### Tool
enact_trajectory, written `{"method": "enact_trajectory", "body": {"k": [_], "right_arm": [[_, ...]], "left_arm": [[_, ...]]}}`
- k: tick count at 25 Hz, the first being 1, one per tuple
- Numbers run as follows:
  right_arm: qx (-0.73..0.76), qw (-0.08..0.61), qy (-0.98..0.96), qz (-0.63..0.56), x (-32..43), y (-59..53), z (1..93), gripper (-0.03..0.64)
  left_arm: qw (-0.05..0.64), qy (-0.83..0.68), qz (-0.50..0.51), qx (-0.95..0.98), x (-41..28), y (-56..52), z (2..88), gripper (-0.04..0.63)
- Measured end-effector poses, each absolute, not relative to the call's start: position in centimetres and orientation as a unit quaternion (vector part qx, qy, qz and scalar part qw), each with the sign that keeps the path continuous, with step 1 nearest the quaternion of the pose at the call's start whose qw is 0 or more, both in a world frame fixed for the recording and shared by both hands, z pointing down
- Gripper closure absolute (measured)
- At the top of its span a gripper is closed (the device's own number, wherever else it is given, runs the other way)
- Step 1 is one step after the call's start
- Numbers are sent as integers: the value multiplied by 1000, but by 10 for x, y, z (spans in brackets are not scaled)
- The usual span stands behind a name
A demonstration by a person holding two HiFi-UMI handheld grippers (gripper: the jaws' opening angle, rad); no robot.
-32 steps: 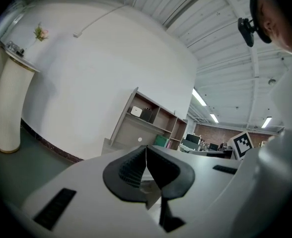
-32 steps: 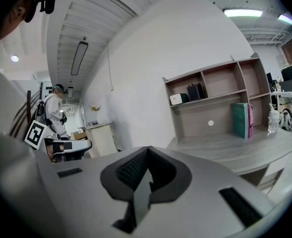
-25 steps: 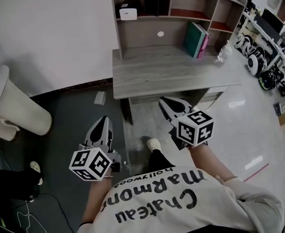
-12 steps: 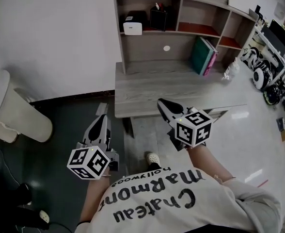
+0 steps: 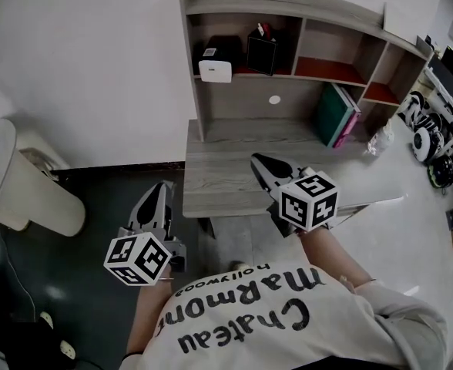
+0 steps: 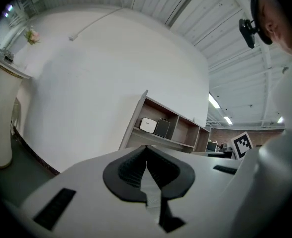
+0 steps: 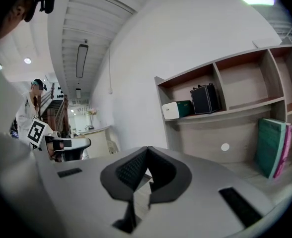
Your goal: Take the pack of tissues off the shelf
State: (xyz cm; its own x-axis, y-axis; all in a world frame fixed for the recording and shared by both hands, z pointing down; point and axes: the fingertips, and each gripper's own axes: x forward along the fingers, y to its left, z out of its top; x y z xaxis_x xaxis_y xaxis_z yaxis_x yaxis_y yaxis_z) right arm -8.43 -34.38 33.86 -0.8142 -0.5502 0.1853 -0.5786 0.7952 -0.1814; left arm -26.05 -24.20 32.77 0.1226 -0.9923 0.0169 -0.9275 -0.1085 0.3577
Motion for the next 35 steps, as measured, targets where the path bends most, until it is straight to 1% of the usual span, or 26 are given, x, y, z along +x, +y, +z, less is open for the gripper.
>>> {"method": "enact_trajectory", "body": {"k": [11,16,23,29,30,35], "right_arm": [[276,74,-950,127,-92,-421,356,611],[259,77,-951,152,-95,-443,365,611],[203,38,-946,248,-115,-466,365,611],[165,-9,-939,302,-141,-485,346,609],[158,-20,-936,312,-144,-489,341,599],[129,-73,-908,391,-155,-509,322,478]], "left_arm": [[153,-669,-118,718,-264,-309,343,577],[148,-675,-123,712,-266,-331,340,577],[136,-699,-129,690,-275,-332,340,577],[134,-723,-129,665,-292,-322,341,577],[133,-725,-128,664,-292,-321,341,577],[136,-734,-123,654,-295,-316,343,577]]}}
